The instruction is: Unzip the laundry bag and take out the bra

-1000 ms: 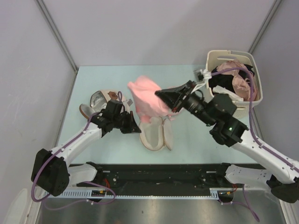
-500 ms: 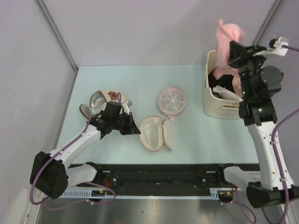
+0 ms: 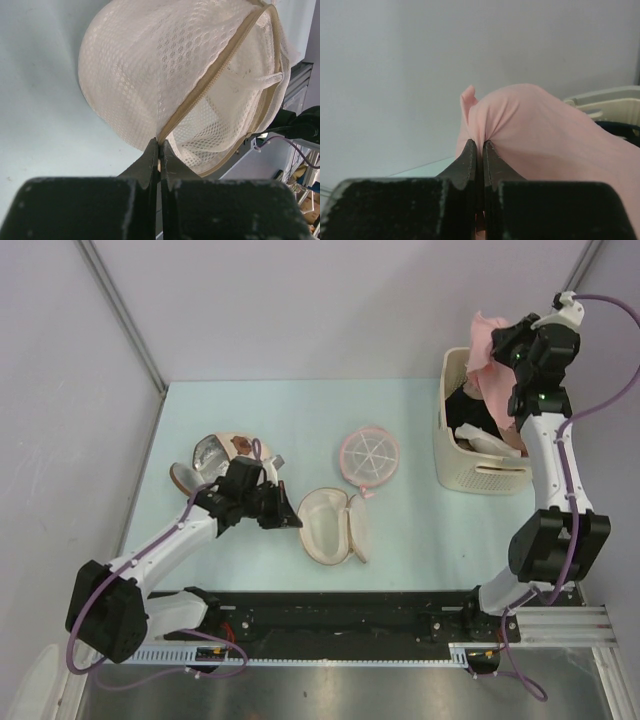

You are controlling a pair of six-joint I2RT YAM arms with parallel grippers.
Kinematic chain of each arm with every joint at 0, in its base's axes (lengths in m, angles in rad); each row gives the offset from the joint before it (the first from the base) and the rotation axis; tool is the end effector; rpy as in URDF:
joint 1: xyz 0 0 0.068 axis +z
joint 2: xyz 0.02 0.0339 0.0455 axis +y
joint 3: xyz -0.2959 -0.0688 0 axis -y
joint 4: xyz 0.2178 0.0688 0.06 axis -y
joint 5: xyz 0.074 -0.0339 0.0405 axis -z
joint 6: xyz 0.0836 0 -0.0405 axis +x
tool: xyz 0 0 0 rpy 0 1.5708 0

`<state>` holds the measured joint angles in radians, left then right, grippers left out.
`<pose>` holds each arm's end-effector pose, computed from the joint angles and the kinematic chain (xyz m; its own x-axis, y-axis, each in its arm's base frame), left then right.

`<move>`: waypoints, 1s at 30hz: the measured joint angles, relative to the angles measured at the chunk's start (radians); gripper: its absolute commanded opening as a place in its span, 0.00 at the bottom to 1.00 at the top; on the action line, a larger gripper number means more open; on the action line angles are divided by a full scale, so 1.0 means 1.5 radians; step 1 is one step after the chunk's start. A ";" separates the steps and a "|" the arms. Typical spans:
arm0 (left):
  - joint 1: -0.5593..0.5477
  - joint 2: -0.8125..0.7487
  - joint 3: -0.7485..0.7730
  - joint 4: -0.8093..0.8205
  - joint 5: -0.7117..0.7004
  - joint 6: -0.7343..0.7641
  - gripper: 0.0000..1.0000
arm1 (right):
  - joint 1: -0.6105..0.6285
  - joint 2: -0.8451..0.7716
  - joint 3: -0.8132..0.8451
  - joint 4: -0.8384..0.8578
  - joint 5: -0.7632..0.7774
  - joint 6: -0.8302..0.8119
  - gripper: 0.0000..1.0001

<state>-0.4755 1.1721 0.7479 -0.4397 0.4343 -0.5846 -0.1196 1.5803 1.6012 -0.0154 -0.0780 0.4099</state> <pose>0.1845 -0.1346 0.2373 -0.9270 -0.0858 -0.3650 0.1759 0.7604 -0.6252 0.3946 -0.0409 0.4748 0.0216 0.3976 -0.9173 0.0360 0.9166 0.3981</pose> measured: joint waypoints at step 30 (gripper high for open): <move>0.000 0.026 0.000 0.023 0.014 -0.001 0.00 | 0.028 0.364 0.131 -0.100 0.128 -0.017 0.45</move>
<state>-0.4755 1.2106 0.7479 -0.4049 0.4553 -0.5858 -0.0769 2.1265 1.7977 -0.1658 0.1146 0.3847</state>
